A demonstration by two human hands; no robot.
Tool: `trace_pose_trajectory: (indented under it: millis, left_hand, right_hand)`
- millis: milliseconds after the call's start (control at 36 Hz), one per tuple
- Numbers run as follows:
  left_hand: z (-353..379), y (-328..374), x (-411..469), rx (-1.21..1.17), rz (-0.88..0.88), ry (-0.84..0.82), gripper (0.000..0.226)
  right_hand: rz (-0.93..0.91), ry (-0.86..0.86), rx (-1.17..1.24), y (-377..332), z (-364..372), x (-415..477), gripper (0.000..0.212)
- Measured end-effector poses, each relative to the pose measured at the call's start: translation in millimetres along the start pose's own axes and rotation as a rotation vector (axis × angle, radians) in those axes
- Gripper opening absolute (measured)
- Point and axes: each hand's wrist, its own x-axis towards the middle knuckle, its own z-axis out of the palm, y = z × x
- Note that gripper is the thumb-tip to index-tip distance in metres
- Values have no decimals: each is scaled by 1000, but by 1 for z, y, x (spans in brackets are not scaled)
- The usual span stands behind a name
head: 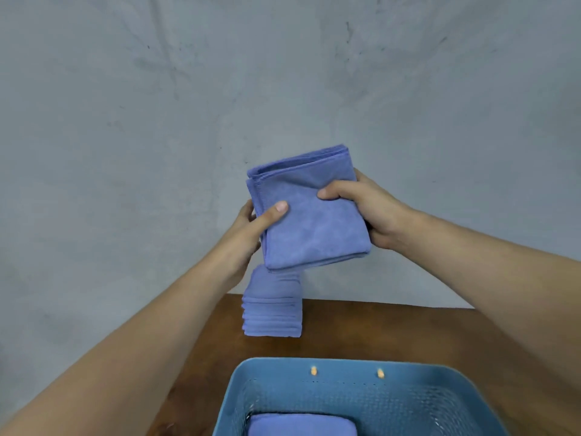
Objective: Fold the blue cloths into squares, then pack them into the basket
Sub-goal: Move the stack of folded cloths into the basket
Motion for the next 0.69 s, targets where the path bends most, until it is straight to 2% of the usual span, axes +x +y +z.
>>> trace_pose_trajectory:
  millis: [111,278,389,500,611,694]
  left_hand:
    - [34,31,-18,-23,79,-172,71]
    - [82,61,-48,-66,87,-247,78]
    - [108,71,-63,-172,101,-232,80]
    - [125,90,-65,-436,11,-212,107]
    - [139,104,-67,-493,-4,-211,99]
    - [146,102,-78,-467,-24,-178,97]
  right_hand:
    - [-42,-8,-19,-32,-14,-42,68]
    - [-99,-19,-12,-67,-39,-112,59]
    - [-128,-16,-25,-88,-45,-143,61]
    - [-135,-80,17,-114,-50,-168,53]
    - [-144,-156,63,-126,-49,-189,42]
    - [-135,-105,35,-118,-49,-197,44]
